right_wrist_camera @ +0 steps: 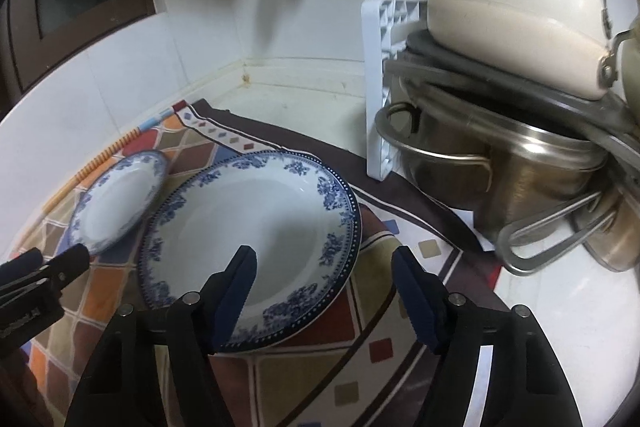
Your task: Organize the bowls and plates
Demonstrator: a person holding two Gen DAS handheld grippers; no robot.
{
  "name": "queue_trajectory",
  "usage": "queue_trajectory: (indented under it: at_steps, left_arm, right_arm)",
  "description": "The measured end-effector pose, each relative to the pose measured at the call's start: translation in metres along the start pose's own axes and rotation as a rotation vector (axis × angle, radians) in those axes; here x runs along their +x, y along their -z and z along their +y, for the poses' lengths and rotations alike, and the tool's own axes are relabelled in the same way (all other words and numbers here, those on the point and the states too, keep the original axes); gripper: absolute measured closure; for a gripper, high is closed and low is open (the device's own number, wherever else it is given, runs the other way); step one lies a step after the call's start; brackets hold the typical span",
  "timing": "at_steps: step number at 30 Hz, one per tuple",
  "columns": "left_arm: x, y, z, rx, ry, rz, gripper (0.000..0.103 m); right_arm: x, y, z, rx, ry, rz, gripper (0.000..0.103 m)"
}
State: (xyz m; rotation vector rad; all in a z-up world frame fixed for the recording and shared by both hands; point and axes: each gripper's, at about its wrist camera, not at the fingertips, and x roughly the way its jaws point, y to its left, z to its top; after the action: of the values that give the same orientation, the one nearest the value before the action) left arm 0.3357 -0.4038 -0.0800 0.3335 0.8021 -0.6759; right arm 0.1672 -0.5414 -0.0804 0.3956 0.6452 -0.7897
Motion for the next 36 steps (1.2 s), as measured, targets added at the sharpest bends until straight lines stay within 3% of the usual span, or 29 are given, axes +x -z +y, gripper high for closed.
queue_trajectory:
  at_steps: [15, 27, 33, 36]
  left_arm:
    - [0.056, -0.013, -0.015, 0.030, 0.062, 0.048, 0.027]
    - [0.078, -0.022, -0.018, 0.030, 0.102, 0.086, 0.041]
    - [0.086, -0.026, -0.021, 0.031, 0.125, 0.102, 0.051]
    - [0.087, -0.028, -0.023, 0.041, 0.129, 0.099, 0.062]
  right_arm:
    - [0.046, -0.006, -0.006, 0.006, 0.060, 0.050, 0.041]
    - [0.072, -0.011, -0.005, 0.020, 0.031, 0.107, 0.055]
    - [0.079, -0.016, -0.001, 0.012, 0.039, 0.112, 0.058]
    - [0.080, -0.017, -0.001, 0.001, 0.047, 0.114, 0.061]
